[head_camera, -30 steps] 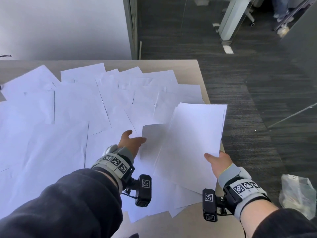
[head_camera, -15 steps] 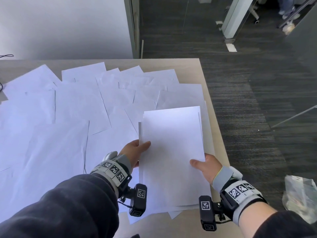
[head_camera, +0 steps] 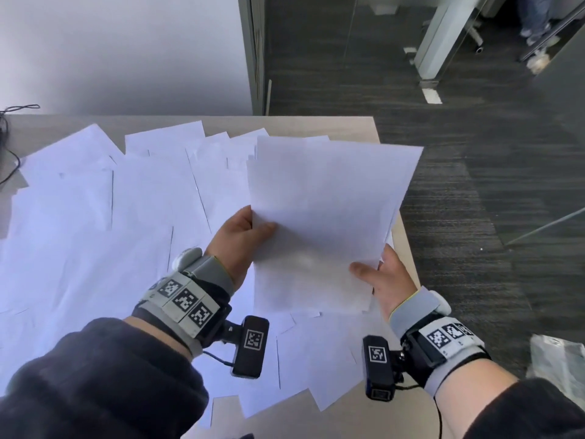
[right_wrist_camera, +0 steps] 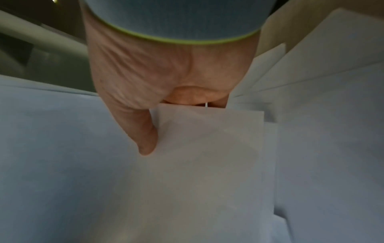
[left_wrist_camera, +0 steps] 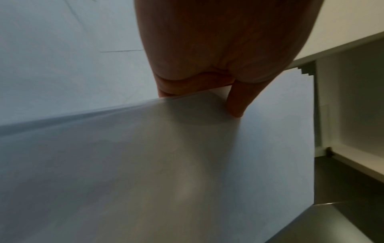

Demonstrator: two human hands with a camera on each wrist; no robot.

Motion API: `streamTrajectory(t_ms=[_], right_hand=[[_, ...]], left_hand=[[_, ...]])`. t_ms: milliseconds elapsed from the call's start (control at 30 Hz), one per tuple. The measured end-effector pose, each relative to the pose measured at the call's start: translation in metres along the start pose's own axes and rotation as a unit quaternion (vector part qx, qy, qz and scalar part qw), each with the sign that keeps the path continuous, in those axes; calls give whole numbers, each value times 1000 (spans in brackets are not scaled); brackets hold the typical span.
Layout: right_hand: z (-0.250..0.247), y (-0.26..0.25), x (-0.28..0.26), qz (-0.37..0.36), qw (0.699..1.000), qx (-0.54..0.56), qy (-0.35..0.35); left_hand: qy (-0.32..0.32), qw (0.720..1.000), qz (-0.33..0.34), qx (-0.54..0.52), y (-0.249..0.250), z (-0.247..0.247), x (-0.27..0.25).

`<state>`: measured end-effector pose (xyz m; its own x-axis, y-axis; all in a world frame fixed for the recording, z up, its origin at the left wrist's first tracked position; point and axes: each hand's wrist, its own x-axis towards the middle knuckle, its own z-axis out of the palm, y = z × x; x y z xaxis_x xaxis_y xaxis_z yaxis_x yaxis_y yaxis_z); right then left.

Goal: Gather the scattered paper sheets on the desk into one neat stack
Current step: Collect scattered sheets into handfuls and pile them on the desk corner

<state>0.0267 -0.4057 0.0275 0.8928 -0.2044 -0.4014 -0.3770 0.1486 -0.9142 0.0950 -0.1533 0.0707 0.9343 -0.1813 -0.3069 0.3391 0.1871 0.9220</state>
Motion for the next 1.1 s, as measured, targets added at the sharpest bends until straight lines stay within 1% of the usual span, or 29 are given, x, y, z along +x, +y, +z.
streamTrajectory(t_ms=[67,167,233,300,400,467,567,633,700,733,800,867,933,1000,1100], right_hand=[[7,-12,2,-35,999,-12,-11],[18,-25,9,-82,997,11,-7],[21,-27,13,-96,995,5,3],[20,-21,15,-84,996,-24,8],[19,-5,16,-48,995,-93,6],[18,2,15,-36,991,-129,9],[22,2,15,-38,992,-120,17],[25,0,16,-38,994,-103,20],[28,-2,16,-30,996,-86,10],[30,-3,17,-30,996,-84,1],[33,-2,18,-16,998,-66,-9],[39,2,20,-1,999,-47,-16],[45,10,24,6,997,-68,-22],[46,19,28,17,995,-95,-36],[52,30,33,25,990,-131,-54]], left_hand=[[-10,999,38,-12,17,-2,1],[-11,996,85,-16,31,-7,3],[-8,995,96,-18,33,-12,5],[-4,996,92,-6,28,-16,6],[4,997,57,45,11,-19,9],[5,994,28,105,-3,-21,12],[14,984,5,176,-12,-25,15],[22,985,-5,171,-9,-26,15],[30,990,-16,135,-5,-30,12],[37,992,-34,118,-5,-35,11],[39,990,-96,100,-14,-45,8],[23,980,-168,105,-27,-55,1],[8,968,-216,125,-42,-63,-4],[33,964,-222,143,-51,-68,-6],[107,958,-215,158,-57,-85,-5]])
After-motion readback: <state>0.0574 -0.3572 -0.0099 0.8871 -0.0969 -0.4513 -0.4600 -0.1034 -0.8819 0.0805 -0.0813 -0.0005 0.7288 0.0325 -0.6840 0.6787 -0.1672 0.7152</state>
